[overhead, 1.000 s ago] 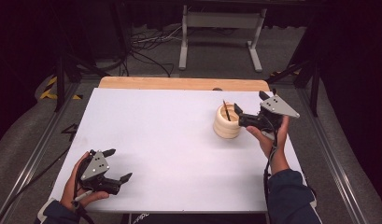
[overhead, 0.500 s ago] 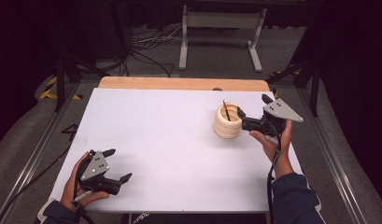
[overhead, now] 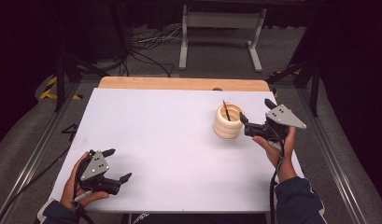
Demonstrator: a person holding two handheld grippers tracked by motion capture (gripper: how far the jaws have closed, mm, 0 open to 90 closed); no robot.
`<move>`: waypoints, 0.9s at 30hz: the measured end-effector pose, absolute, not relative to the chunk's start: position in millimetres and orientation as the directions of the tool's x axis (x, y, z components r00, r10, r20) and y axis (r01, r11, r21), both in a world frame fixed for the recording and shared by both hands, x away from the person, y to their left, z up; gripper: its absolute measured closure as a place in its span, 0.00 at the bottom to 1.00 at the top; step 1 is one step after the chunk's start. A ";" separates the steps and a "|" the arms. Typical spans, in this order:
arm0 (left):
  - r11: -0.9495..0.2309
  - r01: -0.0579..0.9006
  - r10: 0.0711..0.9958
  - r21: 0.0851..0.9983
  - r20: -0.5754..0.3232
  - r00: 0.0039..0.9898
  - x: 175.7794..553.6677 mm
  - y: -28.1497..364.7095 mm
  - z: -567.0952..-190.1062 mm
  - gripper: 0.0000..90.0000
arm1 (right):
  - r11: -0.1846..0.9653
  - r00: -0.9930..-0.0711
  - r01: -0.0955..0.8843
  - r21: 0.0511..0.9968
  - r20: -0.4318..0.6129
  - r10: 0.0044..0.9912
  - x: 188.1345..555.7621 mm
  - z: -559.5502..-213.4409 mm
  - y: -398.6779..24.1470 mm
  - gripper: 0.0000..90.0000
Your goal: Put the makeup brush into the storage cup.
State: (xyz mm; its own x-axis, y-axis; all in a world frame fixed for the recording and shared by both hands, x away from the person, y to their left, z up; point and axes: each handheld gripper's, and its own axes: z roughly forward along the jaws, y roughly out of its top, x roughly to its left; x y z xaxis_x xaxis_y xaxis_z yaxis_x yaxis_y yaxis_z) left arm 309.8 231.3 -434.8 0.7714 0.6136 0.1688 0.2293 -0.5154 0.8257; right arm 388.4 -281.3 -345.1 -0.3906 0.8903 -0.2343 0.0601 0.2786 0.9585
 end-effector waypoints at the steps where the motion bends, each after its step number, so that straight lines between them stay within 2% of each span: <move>1: -0.513 0.230 0.614 0.827 0.167 0.771 309.4 231.0 -434.9 0.05 | 0.283 -0.389 0.061 0.957 -0.238 0.890 387.3 -345.3 -281.6 0.06; 27: -0.512 0.233 0.615 0.827 0.164 0.771 309.1 230.6 -435.5 0.05 | 0.305 -0.402 0.070 0.950 -0.253 0.880 369.2 -355.7 -287.5 0.06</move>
